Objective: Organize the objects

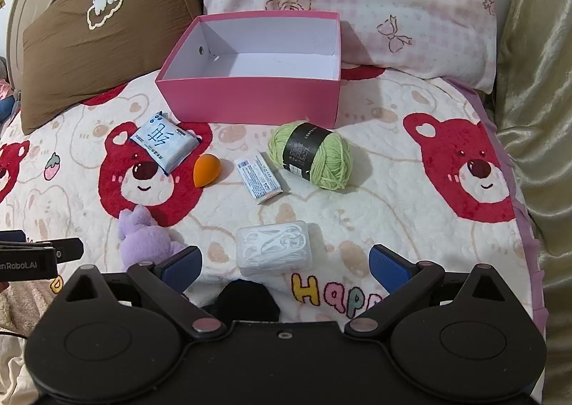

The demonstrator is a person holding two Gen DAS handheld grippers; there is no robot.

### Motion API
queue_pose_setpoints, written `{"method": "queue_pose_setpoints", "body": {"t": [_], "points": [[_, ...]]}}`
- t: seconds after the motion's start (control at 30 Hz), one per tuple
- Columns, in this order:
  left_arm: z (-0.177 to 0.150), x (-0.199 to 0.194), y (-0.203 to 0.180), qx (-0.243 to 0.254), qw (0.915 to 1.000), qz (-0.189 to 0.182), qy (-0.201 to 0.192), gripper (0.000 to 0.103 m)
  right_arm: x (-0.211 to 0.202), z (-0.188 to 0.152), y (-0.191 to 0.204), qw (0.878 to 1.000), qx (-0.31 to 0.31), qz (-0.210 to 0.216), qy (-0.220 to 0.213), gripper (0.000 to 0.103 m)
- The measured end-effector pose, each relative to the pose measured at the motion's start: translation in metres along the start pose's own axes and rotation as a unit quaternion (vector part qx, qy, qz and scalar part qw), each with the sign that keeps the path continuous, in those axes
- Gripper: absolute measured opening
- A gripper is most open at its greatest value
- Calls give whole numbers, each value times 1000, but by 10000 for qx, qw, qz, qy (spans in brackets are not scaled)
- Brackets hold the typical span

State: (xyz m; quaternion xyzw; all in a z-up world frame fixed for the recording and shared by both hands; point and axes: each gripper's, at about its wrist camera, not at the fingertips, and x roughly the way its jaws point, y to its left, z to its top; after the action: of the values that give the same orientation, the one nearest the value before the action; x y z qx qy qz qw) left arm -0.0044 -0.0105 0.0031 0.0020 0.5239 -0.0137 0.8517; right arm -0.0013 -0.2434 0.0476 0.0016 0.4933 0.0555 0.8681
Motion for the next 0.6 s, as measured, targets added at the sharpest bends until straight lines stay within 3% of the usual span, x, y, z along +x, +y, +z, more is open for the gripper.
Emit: {"method": "queue_pose_setpoints", "body": {"t": [0.6], "points": [[3,-2,0,199,9997,-152,-26,103,4,0,-4,9999,-55,48,70,101]]}}
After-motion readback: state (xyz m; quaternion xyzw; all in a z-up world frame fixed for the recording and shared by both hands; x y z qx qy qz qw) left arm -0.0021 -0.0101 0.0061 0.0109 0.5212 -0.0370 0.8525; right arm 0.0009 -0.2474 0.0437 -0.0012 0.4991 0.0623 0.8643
